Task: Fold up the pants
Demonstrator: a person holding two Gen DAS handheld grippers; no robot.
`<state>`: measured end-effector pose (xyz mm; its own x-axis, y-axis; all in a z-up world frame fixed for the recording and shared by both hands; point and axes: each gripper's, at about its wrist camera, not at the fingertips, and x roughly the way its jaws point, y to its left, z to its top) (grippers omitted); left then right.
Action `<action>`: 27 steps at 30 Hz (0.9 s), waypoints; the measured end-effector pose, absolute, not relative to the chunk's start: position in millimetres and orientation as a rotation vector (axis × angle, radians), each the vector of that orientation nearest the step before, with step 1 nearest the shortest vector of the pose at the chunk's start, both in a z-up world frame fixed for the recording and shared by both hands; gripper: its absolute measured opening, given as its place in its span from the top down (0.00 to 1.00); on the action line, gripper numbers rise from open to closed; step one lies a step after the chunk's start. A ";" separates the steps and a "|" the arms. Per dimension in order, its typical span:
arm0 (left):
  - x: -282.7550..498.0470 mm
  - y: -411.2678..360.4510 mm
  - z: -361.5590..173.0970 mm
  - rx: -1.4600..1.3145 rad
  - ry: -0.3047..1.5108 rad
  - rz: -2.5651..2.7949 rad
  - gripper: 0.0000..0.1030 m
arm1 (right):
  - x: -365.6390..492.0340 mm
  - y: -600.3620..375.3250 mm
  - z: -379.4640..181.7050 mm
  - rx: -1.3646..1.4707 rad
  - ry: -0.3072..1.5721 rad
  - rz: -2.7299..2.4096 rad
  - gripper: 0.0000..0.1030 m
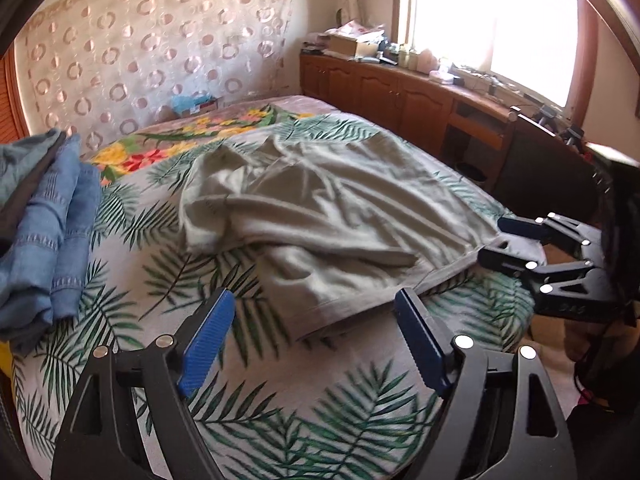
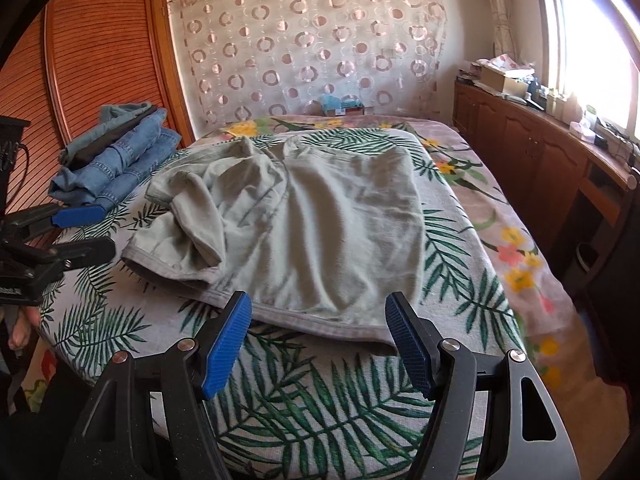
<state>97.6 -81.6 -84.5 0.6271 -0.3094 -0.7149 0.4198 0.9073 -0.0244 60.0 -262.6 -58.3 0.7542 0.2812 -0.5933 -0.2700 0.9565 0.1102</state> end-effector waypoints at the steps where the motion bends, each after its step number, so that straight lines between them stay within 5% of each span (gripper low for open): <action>1: 97.1 -78.7 -87.5 0.152 0.795 -0.412 0.20 | 60.7 -261.5 -58.4 0.013 0.649 0.311 0.31; 9: 98.0 -67.6 -108.4 0.149 0.852 -0.388 0.20 | 72.3 -249.2 -65.2 -0.024 0.675 0.371 0.31; 27: 101.5 -59.4 -115.8 0.126 0.868 -0.369 0.20 | 86.8 -255.0 -55.0 -0.040 0.708 0.479 0.57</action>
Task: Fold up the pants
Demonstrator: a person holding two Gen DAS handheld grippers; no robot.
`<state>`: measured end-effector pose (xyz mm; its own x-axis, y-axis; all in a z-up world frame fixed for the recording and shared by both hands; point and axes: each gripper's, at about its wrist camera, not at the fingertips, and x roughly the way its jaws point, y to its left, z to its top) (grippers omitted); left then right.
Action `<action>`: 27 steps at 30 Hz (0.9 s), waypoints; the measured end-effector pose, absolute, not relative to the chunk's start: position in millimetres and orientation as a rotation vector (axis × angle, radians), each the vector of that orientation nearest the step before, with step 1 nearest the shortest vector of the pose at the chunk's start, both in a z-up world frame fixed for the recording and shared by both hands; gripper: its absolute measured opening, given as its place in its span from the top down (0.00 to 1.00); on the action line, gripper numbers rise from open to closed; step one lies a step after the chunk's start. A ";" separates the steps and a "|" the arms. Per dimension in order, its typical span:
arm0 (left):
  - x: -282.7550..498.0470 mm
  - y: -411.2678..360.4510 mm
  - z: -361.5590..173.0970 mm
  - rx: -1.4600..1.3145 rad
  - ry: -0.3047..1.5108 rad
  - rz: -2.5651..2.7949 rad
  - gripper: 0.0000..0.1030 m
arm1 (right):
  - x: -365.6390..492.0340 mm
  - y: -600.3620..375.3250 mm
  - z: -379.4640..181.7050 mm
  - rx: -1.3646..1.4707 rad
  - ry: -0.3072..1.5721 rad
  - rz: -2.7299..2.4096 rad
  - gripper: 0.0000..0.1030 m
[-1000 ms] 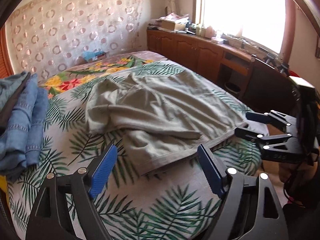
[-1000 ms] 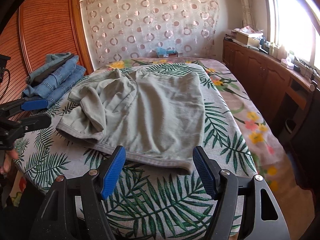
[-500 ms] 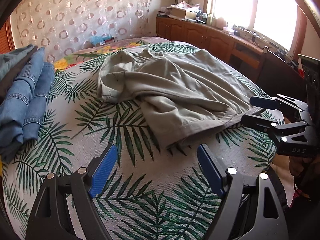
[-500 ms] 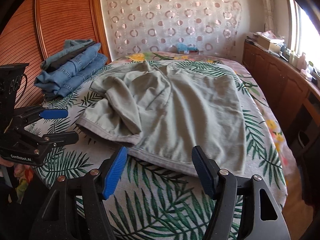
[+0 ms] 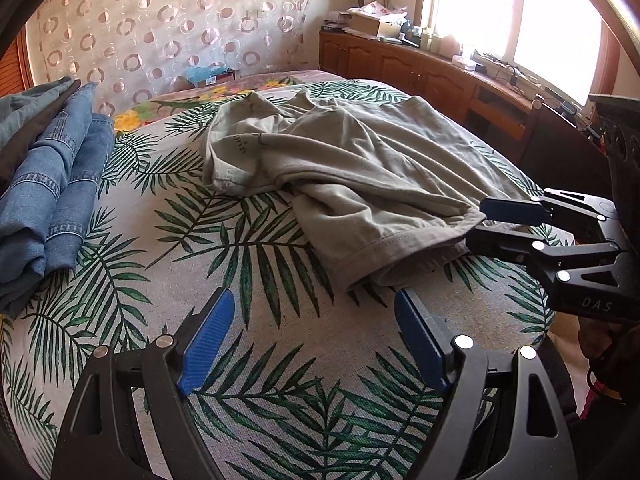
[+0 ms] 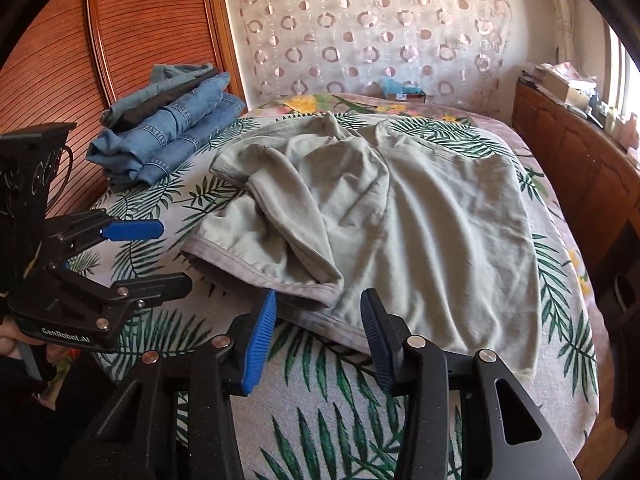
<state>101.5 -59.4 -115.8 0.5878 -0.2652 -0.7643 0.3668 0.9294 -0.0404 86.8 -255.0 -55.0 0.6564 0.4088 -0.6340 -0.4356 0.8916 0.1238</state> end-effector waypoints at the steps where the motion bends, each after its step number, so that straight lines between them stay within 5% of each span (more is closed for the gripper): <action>1: 101.4 -59.0 -116.1 0.126 0.868 -0.369 0.20 | 83.6 -253.8 -53.9 -0.038 0.702 0.483 0.57; 25: 107.7 -70.4 -118.8 0.152 0.863 -0.380 0.20 | 99.5 -256.0 -61.0 0.031 0.795 0.481 0.70; 27: 108.4 -70.8 -120.4 0.151 0.865 -0.377 0.20 | 105.2 -250.3 -60.8 0.031 0.804 0.503 0.80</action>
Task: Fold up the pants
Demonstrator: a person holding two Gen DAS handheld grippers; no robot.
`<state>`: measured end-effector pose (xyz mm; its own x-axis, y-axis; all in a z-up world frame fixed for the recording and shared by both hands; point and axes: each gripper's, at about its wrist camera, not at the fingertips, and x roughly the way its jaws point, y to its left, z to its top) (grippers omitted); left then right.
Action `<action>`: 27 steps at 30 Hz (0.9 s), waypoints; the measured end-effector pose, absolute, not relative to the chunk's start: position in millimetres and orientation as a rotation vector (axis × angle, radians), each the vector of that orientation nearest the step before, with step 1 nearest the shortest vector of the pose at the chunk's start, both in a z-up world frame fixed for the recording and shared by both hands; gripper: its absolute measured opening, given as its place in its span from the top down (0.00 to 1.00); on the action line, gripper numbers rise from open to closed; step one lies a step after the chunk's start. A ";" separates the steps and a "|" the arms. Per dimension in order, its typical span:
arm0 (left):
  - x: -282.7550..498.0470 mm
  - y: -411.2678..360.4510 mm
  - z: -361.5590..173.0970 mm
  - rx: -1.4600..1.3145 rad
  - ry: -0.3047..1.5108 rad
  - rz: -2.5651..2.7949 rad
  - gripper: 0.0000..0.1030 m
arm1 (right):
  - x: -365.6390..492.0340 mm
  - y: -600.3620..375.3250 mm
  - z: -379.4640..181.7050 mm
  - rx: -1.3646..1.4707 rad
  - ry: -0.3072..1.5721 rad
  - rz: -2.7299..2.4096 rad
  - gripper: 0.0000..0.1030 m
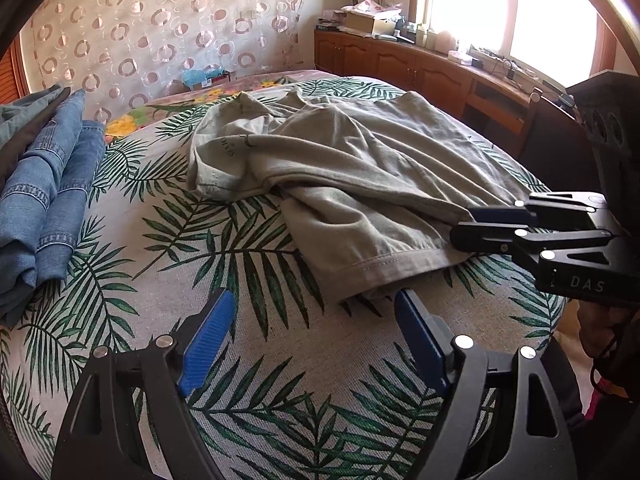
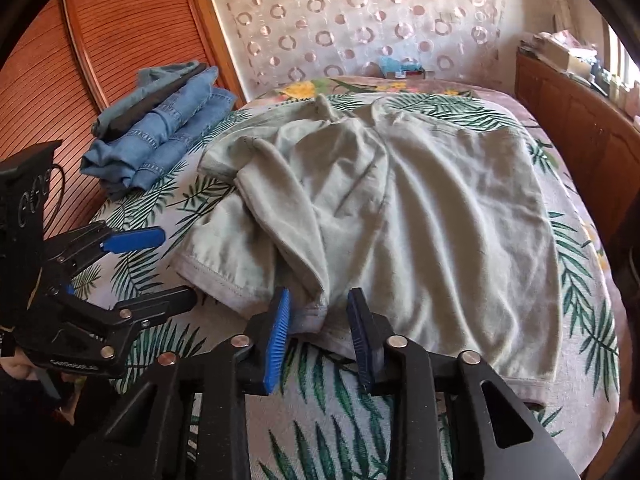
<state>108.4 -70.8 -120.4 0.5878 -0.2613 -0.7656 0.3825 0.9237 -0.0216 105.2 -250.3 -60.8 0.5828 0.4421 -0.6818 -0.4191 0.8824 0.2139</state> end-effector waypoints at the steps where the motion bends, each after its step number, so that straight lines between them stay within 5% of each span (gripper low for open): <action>1: 108.7 -71.1 -120.9 0.151 0.866 -0.375 0.20 | 105.2 -248.5 -60.8 0.027 0.807 0.510 0.83; 6: 109.0 -71.1 -121.2 0.151 0.864 -0.372 0.20 | 101.6 -247.9 -52.3 0.027 0.774 0.542 0.93; 27: 101.3 -78.5 -95.8 0.144 0.792 -0.408 0.20 | 54.5 -329.8 -12.4 0.061 0.651 0.369 0.94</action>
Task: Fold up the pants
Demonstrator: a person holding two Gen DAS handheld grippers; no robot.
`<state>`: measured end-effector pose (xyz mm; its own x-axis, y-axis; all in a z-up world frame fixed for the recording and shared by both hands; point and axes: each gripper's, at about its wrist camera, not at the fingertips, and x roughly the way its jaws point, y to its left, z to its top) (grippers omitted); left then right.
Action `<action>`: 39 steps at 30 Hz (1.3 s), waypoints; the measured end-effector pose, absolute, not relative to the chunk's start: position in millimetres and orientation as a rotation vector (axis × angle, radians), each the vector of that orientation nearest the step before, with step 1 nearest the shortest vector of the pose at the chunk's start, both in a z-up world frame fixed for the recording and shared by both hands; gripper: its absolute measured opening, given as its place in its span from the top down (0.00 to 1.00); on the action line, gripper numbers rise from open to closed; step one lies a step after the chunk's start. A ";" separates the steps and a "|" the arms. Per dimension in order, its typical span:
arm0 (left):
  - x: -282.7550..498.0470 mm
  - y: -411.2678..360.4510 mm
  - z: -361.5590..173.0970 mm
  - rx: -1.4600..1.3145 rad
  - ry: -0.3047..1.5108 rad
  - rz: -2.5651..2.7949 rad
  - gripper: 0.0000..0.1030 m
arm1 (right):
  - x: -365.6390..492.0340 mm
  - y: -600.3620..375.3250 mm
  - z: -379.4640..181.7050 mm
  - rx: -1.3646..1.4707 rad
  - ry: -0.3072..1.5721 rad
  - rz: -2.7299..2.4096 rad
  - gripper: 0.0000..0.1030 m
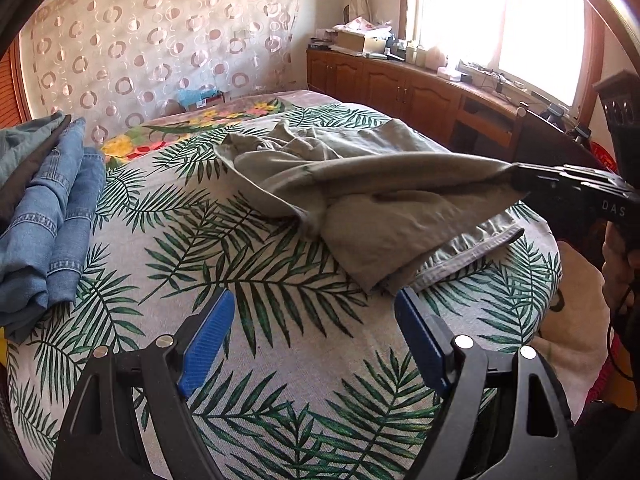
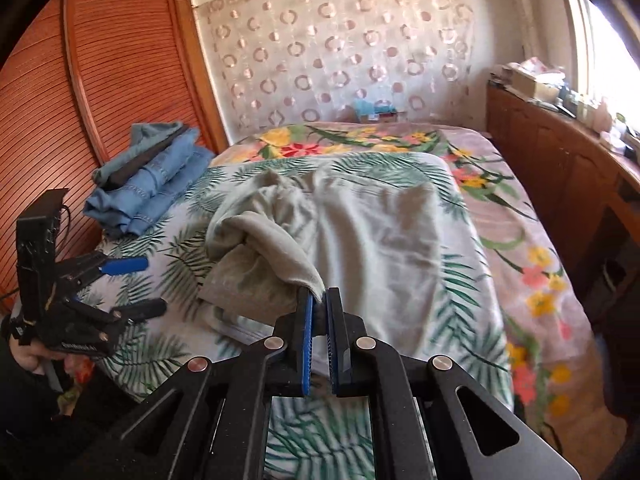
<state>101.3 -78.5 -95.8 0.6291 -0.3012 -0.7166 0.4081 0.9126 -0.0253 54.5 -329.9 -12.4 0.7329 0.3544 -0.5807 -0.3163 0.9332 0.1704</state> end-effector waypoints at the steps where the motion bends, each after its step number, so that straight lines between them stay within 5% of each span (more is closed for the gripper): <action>1: 102.5 -79.7 -95.6 0.144 0.792 -0.412 0.20 | 53.7 -333.2 -11.4 0.066 0.655 0.360 0.94; 14: 115.0 -109.9 -100.3 0.184 0.814 -0.495 0.20 | 58.7 -344.3 -22.1 0.069 0.717 0.262 0.94; 25: 121.4 -140.4 -118.2 0.244 0.872 -0.576 0.34 | 64.7 -348.4 -29.8 0.070 0.744 0.252 0.94; 32: 129.5 -146.3 -122.6 0.220 0.893 -0.601 0.63 | 67.0 -351.4 -32.5 0.069 0.754 0.245 0.94; 39: 129.9 -146.1 -120.0 0.200 0.871 -0.595 0.77 | 65.4 -356.0 -35.8 0.064 0.755 0.207 0.75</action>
